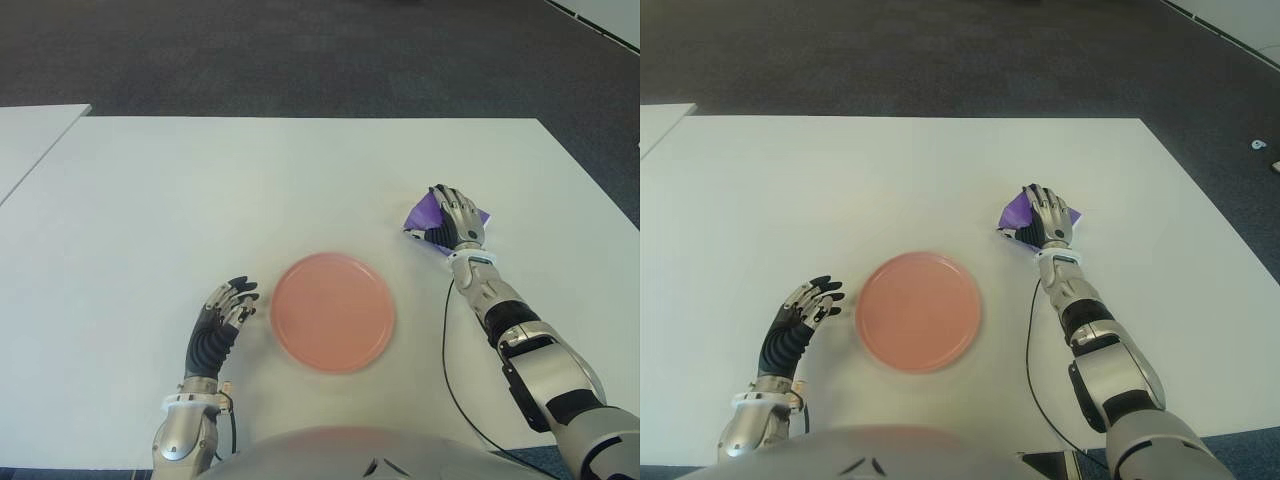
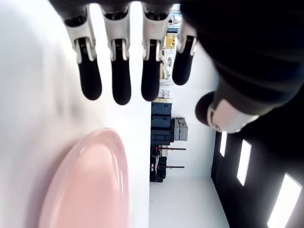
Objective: Put the tissue paper into the plate.
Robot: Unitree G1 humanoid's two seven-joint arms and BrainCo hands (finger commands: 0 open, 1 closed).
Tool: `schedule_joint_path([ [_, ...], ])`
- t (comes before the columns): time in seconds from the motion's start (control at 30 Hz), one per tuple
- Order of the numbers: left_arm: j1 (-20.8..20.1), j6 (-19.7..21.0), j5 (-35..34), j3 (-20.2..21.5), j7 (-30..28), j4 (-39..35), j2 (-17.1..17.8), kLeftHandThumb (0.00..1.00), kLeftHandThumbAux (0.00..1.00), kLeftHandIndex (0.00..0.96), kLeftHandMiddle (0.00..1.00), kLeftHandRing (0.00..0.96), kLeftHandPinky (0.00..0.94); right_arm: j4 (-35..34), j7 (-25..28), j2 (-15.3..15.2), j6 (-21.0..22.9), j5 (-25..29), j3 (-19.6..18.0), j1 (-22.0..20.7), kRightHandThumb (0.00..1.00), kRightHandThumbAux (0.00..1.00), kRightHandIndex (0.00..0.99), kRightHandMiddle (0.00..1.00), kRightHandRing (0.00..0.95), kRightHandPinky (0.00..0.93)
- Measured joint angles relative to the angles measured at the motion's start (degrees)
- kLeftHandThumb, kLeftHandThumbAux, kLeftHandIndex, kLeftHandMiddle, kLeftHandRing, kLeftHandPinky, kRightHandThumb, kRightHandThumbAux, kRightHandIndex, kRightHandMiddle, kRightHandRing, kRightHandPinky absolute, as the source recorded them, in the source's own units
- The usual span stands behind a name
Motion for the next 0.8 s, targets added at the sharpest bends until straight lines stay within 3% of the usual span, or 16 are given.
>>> schedule_joint_path([
  [0.8, -0.4, -0.5, 0.0, -0.1, -0.2, -0.3, 0.2, 0.273, 0.576, 0.246, 0.285, 0.312, 0.348, 7.9, -3.5, 2.8, -0.9, 0.9, 2.8, -2.4, 0.322, 0.482, 0.066, 0.084, 0.048, 0.029],
])
